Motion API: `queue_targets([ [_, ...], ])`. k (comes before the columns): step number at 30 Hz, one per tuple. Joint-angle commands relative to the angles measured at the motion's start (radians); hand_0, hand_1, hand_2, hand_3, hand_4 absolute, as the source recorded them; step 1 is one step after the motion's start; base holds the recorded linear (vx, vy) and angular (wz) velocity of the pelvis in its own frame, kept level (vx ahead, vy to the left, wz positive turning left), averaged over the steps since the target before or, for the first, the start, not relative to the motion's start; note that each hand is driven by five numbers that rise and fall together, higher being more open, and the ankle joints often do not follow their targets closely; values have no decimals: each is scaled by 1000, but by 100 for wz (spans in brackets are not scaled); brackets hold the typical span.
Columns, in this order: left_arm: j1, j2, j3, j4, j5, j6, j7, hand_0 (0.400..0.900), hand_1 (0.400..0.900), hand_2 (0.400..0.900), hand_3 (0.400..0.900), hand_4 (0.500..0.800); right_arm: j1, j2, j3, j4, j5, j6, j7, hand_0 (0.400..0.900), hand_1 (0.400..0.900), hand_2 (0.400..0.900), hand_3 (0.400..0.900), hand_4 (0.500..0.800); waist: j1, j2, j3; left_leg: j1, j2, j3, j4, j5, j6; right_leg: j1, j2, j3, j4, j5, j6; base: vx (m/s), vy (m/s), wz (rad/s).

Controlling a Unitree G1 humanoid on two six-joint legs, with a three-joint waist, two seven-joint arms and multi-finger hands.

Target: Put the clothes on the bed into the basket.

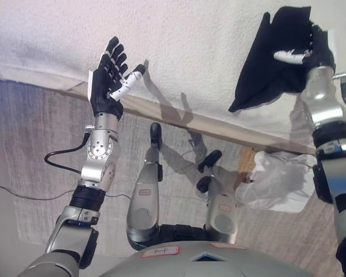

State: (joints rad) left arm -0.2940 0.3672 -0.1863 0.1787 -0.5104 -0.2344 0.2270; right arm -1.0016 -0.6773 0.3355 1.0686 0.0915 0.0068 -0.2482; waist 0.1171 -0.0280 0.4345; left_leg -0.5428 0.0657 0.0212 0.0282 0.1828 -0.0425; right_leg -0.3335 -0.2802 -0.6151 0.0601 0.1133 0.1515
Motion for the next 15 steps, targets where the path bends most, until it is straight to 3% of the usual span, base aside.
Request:
queue_targets([
  [1, -46, 39, -16, -116, -27, -98, 4, 900, 900, 900, 900, 800, -208, -136, 100, 48, 62, -72, -3, 900, 900, 900, 900, 800, 35, -27, 27, 49, 47, 54, 98, -190, -39, -45, -31, 26, 82, 8, 23, -15, -15, 14],
  [4, -61, 47, -23, -111, -29, -98, 2, 900, 900, 900, 900, 800, -275, -139, 151, 113, 97, -71, 28, 900, 900, 900, 900, 800, 43, -32, 37, 44, 48, 49, 97, -185, -40, -48, -27, 21, 81, 8, 22, -5, -13, 11],
  [6, -68, 48, -19, -110, -32, -93, 2, 900, 900, 900, 900, 800, -298, -135, 173, 124, 119, -68, 47, 400, 400, 400, 400, 500, 43, -36, 42, 48, 48, 47, 95, -182, -41, -43, -23, 19, 80, 8, 22, -1, -8, 6],
  [15, -56, 44, -2, -112, -42, -89, 5, 900, 900, 900, 900, 800, -288, -103, 169, 103, 150, -79, 46, 400, 400, 400, 400, 500, 36, -46, 31, 92, 47, 44, 69, -175, -42, -3, -17, 14, 56, 10, 21, 1, -2, 4],
])
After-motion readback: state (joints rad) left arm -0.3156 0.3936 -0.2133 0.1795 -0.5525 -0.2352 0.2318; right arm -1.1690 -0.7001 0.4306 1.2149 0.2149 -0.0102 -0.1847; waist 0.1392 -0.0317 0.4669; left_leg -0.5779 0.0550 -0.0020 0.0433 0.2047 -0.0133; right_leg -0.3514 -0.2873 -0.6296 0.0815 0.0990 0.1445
